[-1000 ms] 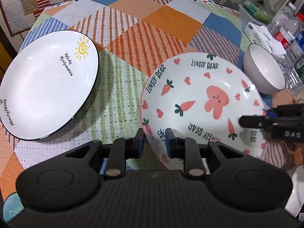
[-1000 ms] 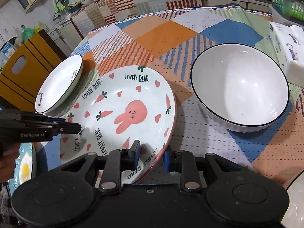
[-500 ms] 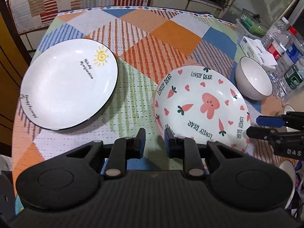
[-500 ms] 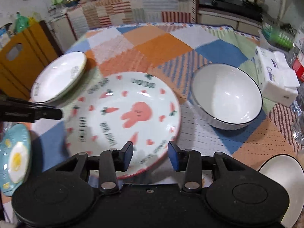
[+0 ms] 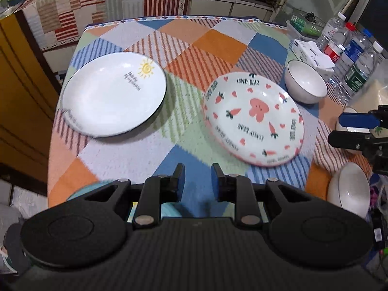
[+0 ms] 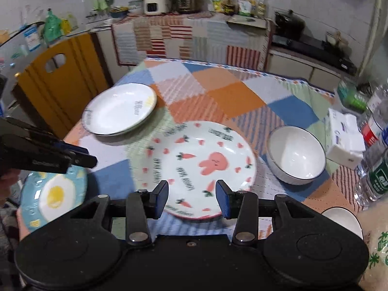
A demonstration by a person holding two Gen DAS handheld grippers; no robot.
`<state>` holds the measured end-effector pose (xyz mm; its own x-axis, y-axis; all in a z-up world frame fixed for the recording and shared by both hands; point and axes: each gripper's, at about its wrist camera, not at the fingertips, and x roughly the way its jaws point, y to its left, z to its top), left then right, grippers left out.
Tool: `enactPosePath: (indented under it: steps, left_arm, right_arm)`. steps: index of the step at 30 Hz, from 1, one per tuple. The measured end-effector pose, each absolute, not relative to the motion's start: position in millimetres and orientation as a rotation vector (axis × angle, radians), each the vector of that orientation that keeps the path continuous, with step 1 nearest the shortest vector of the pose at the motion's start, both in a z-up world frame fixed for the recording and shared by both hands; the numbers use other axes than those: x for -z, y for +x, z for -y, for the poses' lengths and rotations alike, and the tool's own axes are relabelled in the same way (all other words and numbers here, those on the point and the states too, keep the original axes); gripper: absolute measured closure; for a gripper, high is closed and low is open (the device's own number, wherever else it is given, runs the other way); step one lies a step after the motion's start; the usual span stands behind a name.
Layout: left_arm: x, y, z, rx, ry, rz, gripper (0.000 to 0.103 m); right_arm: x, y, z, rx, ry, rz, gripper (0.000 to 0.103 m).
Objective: Organize plates and bowls
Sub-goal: 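Move the right gripper to the blue egg plate rim and grasp it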
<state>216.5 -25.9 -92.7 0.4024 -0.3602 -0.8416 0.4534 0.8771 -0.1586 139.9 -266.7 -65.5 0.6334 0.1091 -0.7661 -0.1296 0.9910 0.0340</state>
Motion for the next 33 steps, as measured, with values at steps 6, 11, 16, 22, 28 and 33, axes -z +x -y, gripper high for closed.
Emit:
enactPosePath:
  steps: [6, 11, 16, 22, 28, 33]
  left_arm:
    - [72, 189, -2, 0.518, 0.148, -1.062, 0.068]
    - [55, 163, -23, 0.521, 0.188, -1.071, 0.062]
    - [42, 137, -40, 0.528, 0.221, -1.096, 0.058]
    - [36, 109, -55, 0.539, 0.289, -1.100, 0.051]
    - [50, 102, -74, 0.530, 0.289, -1.120, 0.043]
    - [70, 112, -98, 0.491, 0.262, -1.129, 0.037]
  right_arm:
    - [53, 120, 233, -0.233, -0.039, -0.892, 0.028]
    - [43, 103, 211, -0.316, -0.038, -0.894, 0.028]
    - [36, 84, 191, -0.417, -0.056, -0.886, 0.028]
    - [36, 67, 175, -0.508, -0.033, -0.851, 0.028]
    - [53, 60, 160, -0.552, 0.012, -0.802, 0.028]
    - [73, 57, 139, -0.575, -0.055, -0.717, 0.028]
